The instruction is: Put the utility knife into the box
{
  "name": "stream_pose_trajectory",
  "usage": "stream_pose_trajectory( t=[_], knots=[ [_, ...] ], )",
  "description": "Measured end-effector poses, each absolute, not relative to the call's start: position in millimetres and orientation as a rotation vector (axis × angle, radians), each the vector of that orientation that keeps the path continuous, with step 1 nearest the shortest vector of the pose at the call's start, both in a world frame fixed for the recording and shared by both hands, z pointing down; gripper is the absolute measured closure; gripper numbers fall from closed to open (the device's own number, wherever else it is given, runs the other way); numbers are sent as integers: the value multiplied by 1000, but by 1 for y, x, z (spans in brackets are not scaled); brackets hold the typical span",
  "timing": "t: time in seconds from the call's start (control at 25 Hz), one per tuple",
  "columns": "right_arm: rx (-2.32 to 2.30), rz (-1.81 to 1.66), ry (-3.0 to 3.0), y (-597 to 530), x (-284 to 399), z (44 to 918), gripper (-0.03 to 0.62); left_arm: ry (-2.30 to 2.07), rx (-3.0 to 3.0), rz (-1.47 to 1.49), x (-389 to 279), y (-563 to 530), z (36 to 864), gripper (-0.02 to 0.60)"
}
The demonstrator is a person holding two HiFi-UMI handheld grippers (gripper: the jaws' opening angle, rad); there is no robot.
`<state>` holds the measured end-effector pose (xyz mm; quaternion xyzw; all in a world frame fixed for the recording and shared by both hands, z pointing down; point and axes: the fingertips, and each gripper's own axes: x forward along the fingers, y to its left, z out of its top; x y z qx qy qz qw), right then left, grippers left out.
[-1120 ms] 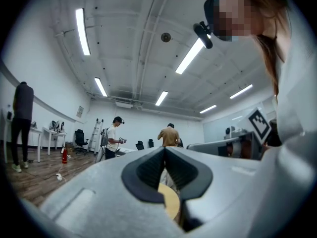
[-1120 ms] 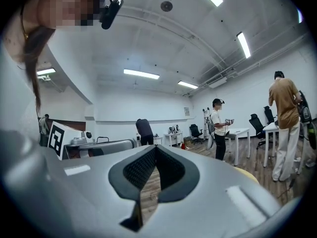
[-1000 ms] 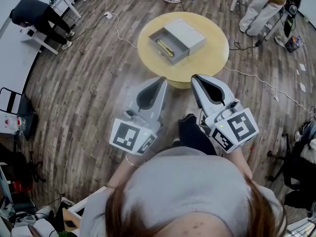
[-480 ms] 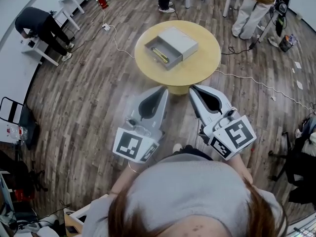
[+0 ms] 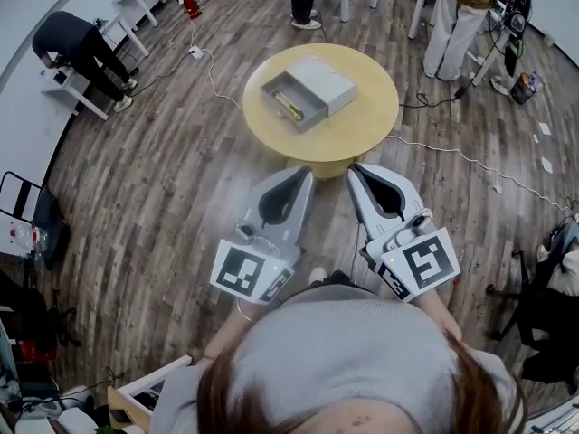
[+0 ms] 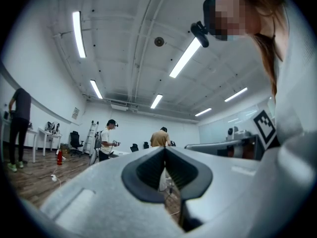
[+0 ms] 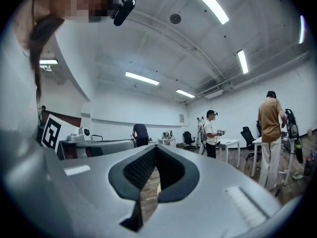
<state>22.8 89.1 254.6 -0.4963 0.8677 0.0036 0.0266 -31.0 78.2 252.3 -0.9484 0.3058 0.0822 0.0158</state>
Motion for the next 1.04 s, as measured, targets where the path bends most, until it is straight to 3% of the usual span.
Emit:
stream_pose_trajectory(
  t=[1.04],
  knots=[
    [-1464, -124, 2669, 73, 28, 265, 591, 950, -2951, 235, -24, 67, 255, 580]
  ],
)
